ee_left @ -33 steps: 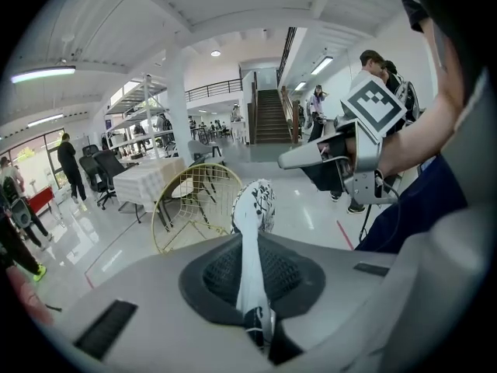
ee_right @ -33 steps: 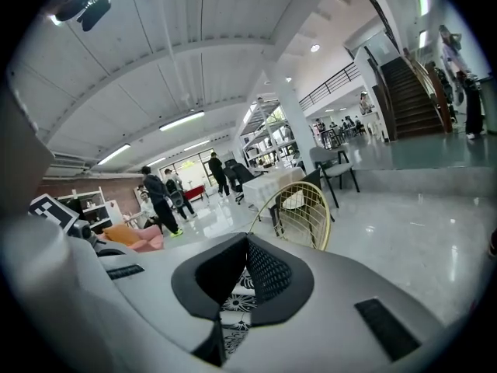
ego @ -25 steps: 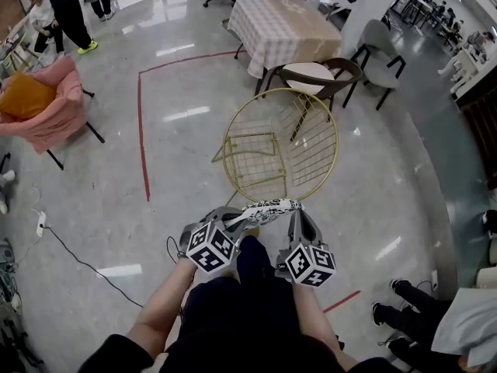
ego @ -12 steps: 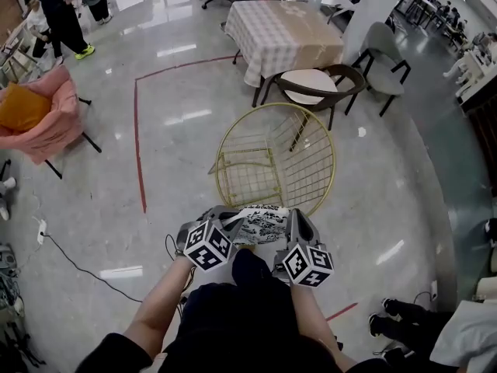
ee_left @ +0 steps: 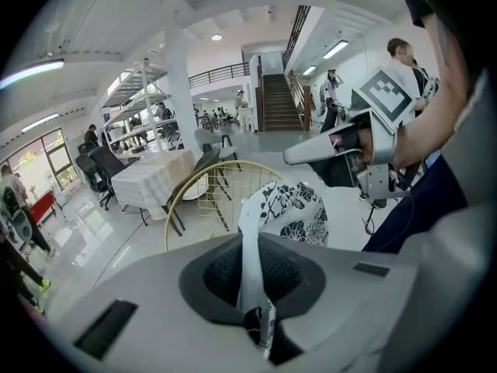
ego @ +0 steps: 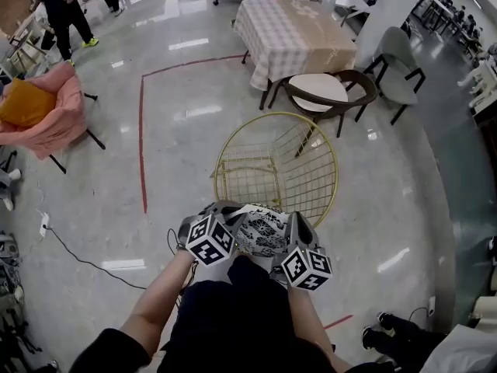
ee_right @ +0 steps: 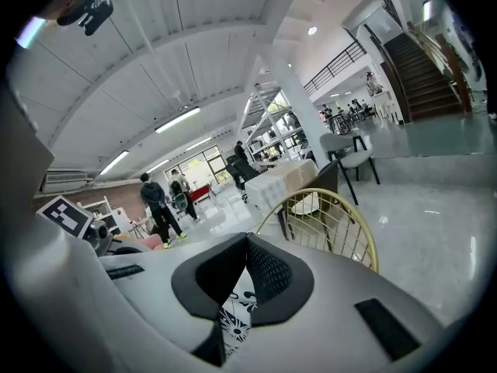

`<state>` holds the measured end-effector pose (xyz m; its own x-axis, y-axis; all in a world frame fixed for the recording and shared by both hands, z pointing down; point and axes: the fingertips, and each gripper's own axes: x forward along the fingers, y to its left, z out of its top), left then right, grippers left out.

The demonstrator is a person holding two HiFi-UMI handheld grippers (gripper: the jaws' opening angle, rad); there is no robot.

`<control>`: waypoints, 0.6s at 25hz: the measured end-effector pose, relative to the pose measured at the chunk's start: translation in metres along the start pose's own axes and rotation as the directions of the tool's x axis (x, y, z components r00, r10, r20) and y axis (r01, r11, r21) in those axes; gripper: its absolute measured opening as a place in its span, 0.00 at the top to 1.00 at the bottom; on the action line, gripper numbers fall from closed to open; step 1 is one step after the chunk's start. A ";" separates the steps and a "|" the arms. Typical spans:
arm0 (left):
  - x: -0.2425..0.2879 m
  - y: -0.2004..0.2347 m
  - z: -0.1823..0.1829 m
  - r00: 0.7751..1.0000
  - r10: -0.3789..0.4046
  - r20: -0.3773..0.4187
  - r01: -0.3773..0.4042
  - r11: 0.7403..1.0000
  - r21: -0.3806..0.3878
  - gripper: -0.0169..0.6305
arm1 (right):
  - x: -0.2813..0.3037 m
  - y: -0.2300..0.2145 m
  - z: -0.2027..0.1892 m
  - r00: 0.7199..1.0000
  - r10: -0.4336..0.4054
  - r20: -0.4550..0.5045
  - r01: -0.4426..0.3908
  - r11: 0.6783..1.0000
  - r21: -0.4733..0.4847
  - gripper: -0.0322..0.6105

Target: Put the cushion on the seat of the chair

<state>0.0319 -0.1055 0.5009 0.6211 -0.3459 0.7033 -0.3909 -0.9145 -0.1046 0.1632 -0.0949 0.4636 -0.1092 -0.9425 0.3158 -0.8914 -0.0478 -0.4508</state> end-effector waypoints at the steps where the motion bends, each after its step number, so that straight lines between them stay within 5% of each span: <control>1: 0.003 0.001 0.002 1.000 0.002 -0.003 -0.002 1.000 -0.001 0.93 | 0.001 -0.002 0.001 1.000 0.005 -0.002 -0.005 1.000 0.004 0.95; 15: 0.054 0.050 0.029 0.999 -0.033 -0.026 0.033 0.999 0.017 0.93 | 0.043 -0.011 0.013 1.000 0.004 -0.022 -0.003 0.999 0.032 0.95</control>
<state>0.0659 -0.1761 0.5132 0.6157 -0.3101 0.7244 -0.3583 -0.9290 -0.0932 0.1741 -0.1394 0.4715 -0.1219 -0.9353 0.3321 -0.8764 -0.0556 -0.4783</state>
